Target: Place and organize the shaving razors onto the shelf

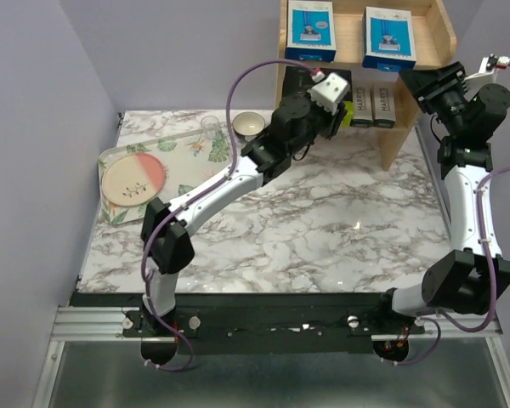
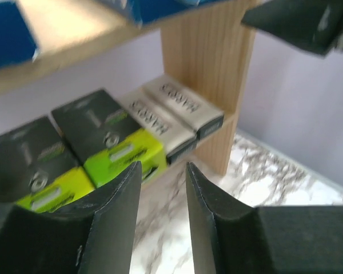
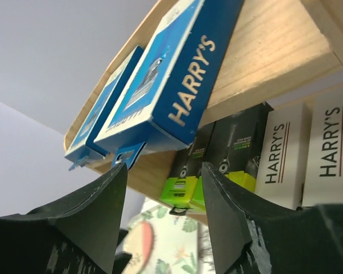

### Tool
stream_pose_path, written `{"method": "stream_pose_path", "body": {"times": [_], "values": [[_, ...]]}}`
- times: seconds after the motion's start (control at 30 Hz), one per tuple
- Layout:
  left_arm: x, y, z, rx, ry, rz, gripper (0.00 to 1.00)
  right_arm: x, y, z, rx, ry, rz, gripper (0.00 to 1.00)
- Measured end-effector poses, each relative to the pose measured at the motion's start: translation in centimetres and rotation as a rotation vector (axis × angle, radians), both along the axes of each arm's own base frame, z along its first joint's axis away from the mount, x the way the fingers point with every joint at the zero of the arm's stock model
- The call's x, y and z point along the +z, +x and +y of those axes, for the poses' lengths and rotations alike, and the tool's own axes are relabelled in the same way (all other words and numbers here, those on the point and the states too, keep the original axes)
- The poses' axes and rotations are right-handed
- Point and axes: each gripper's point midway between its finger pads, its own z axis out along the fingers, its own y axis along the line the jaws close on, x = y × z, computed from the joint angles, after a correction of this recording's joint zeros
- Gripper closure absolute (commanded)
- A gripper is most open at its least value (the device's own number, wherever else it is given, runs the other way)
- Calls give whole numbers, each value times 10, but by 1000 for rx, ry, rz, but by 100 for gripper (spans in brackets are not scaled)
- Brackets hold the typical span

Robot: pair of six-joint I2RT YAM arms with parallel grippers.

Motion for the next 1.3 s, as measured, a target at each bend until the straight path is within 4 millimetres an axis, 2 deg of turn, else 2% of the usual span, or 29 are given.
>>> {"method": "stream_pose_path", "body": {"times": [0.1,0.2,0.33,0.57,0.63,0.8,0.93,1.2,1.3], "values": [[-19,-5,27,15,54,26,53,-6,11,3,21,86,53,37],[-32,-6,49,36,85,49,53,-3,15,8,38,139,73,38],[-46,-8,64,53,112,76,53,6,15,16,60,175,73,39],[-77,-12,69,52,157,135,52,7,14,22,68,214,100,42],[-82,-13,69,52,162,152,52,5,14,22,63,226,112,46],[-85,-14,69,54,160,165,51,0,16,20,45,260,146,53],[-86,-14,70,54,164,171,50,4,18,21,48,271,145,56],[-93,-15,71,55,176,188,49,28,25,27,63,289,108,63],[-93,-15,71,56,175,190,49,28,30,29,62,304,122,64]]}}
